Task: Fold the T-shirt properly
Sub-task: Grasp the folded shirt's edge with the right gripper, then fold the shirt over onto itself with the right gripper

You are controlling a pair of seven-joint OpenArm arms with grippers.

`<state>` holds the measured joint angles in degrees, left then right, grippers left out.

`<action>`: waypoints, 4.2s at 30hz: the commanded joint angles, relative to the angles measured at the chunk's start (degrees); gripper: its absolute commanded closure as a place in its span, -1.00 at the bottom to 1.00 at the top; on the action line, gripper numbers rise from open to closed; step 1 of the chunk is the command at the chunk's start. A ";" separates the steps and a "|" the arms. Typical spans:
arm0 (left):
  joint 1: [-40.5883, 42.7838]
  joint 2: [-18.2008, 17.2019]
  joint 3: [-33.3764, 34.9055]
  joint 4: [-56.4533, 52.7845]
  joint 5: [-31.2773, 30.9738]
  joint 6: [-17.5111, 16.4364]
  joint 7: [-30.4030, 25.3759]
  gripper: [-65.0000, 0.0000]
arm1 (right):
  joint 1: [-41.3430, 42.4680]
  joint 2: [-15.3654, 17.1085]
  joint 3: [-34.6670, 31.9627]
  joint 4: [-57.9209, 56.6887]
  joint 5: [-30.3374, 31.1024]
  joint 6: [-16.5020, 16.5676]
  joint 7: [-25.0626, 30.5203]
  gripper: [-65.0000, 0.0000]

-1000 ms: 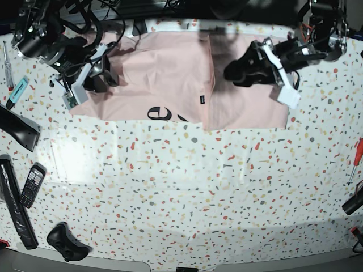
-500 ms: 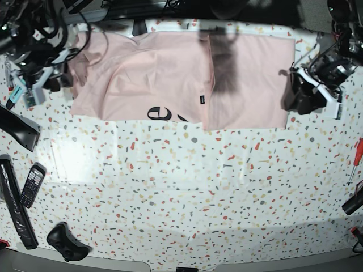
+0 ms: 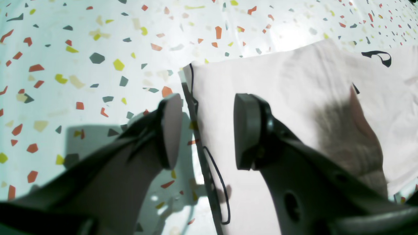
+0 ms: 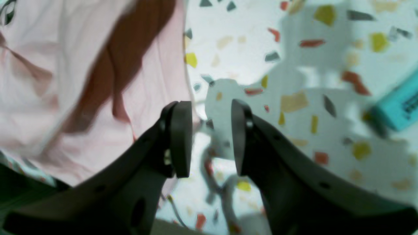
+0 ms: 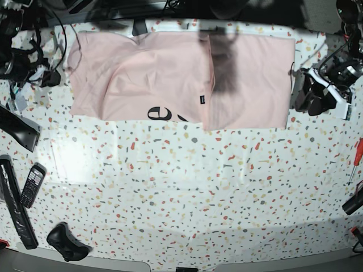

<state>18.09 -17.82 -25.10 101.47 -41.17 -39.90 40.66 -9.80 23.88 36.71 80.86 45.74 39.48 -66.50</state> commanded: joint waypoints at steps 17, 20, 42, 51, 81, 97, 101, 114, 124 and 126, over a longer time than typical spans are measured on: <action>-0.31 -0.79 -0.35 0.87 -1.46 -0.10 -1.95 0.23 | 4.55 -0.44 -13.18 -14.73 12.52 0.52 -4.94 0.15; -0.28 -0.79 -0.35 0.87 -1.44 -0.10 -1.95 0.23 | 4.55 -1.88 -13.62 -14.71 13.22 0.52 -4.90 0.15; -0.26 -0.79 -0.35 -3.56 0.70 -0.10 -2.62 0.23 | 4.07 -4.35 -5.20 1.01 16.31 0.52 -3.45 1.00; -0.13 -0.76 -0.35 -9.27 0.61 -0.10 -2.62 0.23 | 2.19 -8.44 -8.37 16.31 23.76 0.52 -3.48 1.00; 0.02 -0.79 -0.31 -9.25 -2.78 -0.10 -2.58 0.23 | 8.81 -32.88 -59.39 19.37 -2.32 -5.53 13.88 1.00; 0.00 -2.29 -0.37 -9.25 -2.80 -0.10 -2.80 0.23 | 9.20 -32.88 -67.43 18.45 2.86 0.17 25.83 0.32; 0.00 -4.63 -0.37 -9.25 -3.04 -0.10 -3.04 0.23 | 10.67 -32.88 -67.34 18.45 0.57 0.17 25.68 0.32; 3.13 -5.33 -0.35 -8.85 -25.42 -0.10 11.91 1.00 | 20.50 -32.88 -49.53 18.45 -24.24 0.09 9.53 0.58; 9.99 -4.52 -0.35 -8.79 -29.44 -0.10 14.27 1.00 | 21.84 -27.85 -42.73 11.72 -24.61 0.11 16.48 1.00; 10.56 -4.22 -0.24 -8.79 -29.44 -0.10 14.73 1.00 | 22.62 -27.89 -42.73 7.78 -24.63 0.13 16.61 1.00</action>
<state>28.51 -21.23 -25.04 91.68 -69.08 -39.51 56.01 11.25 -3.81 -6.04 87.48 20.62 37.95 -51.40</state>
